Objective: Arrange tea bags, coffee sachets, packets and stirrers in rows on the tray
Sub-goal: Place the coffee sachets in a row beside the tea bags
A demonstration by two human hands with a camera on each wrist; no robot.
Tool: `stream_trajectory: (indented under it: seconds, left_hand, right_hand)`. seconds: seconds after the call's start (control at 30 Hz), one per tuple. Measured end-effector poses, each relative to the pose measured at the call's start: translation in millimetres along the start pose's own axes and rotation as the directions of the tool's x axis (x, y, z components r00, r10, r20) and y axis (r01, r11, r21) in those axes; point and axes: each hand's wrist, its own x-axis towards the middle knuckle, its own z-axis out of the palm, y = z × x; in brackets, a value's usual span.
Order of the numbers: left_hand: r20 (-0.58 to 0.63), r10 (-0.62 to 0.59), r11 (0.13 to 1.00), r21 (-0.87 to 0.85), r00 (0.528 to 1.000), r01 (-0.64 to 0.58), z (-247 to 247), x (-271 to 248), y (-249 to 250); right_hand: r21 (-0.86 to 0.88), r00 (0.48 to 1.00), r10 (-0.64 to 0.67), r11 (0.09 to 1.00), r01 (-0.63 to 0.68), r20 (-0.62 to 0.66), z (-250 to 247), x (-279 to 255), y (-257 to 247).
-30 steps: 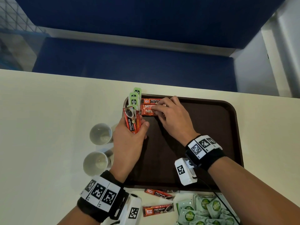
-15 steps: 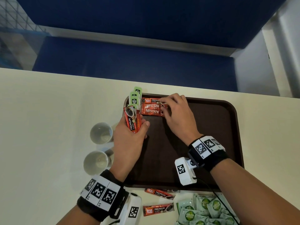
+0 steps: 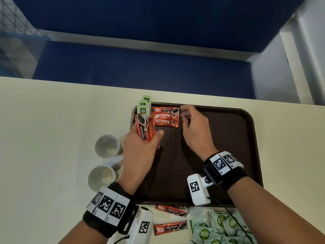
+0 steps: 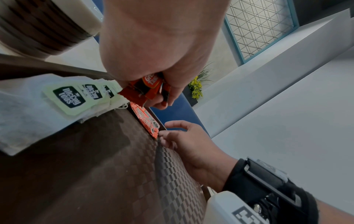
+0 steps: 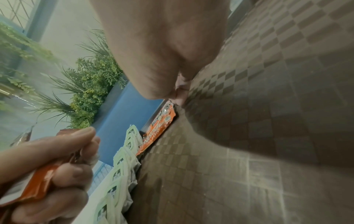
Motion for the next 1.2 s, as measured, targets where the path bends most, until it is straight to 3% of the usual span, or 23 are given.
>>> stream_trajectory:
  seconds: [0.23, 0.3, 0.37, 0.43, 0.47, 0.53, 0.6, 0.77, 0.93, 1.07, 1.2]
  left_hand:
    - [0.039, -0.055, 0.997, -0.051, 0.998, 0.057, 1.6, 1.5, 2.5]
    - [0.05, -0.08, 0.99, -0.11, 0.996, 0.085, 3.8, 2.0, 6.6]
    - [0.07, -0.073, 0.987, -0.138, 0.995, 0.083, 5.8, 3.2, 11.7]
    - [0.105, -0.031, 0.992, -0.12, 0.994, 0.044, 8.5, 5.2, 15.1]
    - [0.12, -0.021, 0.992, -0.118, 0.993, 0.035, 9.8, 6.3, 16.5]
    - [0.135, -0.015, 0.99, -0.134, 0.991, 0.033, 12.6, 6.6, 19.3]
    - [0.146, -0.013, 0.988, -0.151, 0.989, 0.036, 15.4, 6.1, 21.2]
    - [0.191, -0.066, 0.964, -0.24, 0.979, 0.111, 20.1, 5.6, 23.6]
    - [0.235, -0.017, 0.983, -0.174, 0.972, 0.059, 18.9, 6.8, 22.6]
    - [0.185, -0.005, 0.989, -0.146, 0.983, 0.033, 16.6, 10.2, 17.4]
    - [0.098, -0.051, 0.979, -0.193, 0.994, 0.069, 16.6, 9.6, 16.3]
  right_hand:
    - [0.035, 1.0, -0.013, 0.999, 0.013, 0.0, -2.2, -1.0, -3.7]
    - [0.103, 0.998, -0.043, 0.994, 0.047, -0.036, -5.3, -7.0, -10.9]
    - [0.242, 0.997, -0.065, 0.969, 0.054, 0.038, -9.2, -15.0, -18.2]
    - [0.454, 0.971, -0.045, 0.888, -0.07, 0.237, -13.1, -23.8, -24.5]
    - [0.57, 0.949, -0.026, 0.804, -0.167, 0.315, -14.9, -27.4, -26.7]
    - [0.719, 0.925, 0.013, 0.625, -0.304, 0.38, -19.8, -31.9, -29.1]
    - [0.752, 0.915, 0.029, 0.56, -0.349, 0.403, -22.4, -34.7, -29.4]
    - [0.698, 0.899, -0.011, 0.635, -0.331, 0.437, -18.9, -43.0, -27.8]
    - [0.693, 0.885, 0.043, 0.605, -0.392, 0.463, -24.6, -46.7, -22.8]
    - [0.651, 0.888, 0.089, 0.648, -0.395, 0.451, -29.0, -47.8, -15.7]
    - [0.658, 0.879, 0.101, 0.624, -0.421, 0.467, -35.7, -45.7, -13.7]
